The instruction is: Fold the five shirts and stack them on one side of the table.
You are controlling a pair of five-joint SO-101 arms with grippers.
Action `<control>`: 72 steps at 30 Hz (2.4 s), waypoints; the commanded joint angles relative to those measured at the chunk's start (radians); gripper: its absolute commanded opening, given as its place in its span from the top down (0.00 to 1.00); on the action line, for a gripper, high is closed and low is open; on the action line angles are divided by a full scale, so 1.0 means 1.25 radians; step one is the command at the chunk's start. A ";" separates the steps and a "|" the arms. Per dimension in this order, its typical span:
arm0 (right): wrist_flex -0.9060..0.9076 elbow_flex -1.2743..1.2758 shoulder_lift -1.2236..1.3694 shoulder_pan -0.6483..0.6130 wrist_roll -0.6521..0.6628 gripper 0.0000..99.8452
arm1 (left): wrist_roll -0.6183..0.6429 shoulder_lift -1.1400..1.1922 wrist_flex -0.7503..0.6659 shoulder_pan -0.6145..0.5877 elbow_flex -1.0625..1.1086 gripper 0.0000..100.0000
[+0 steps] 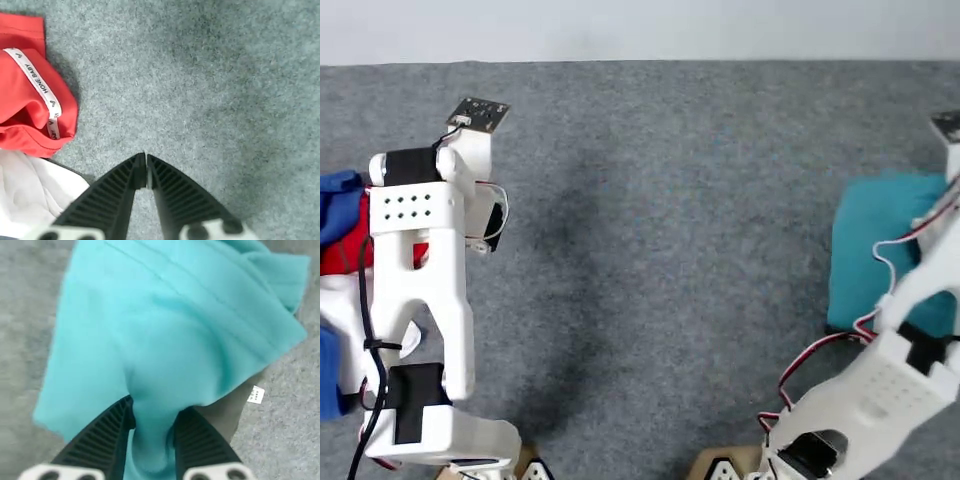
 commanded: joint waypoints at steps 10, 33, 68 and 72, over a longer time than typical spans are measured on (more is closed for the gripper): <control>-0.064 -0.006 0.087 0.071 0.017 0.88 | -0.002 -0.041 0.020 0.002 -0.007 0.99; -0.028 -0.037 0.062 0.047 -0.075 0.99 | -0.004 -0.041 0.020 0.002 -0.007 0.99; 0.128 -0.102 -0.084 0.095 -0.060 0.99 | -0.075 -0.260 0.021 -0.160 0.053 0.87; 0.128 0.045 -0.228 0.030 -0.128 0.99 | -0.160 -0.277 0.021 -0.301 0.056 0.83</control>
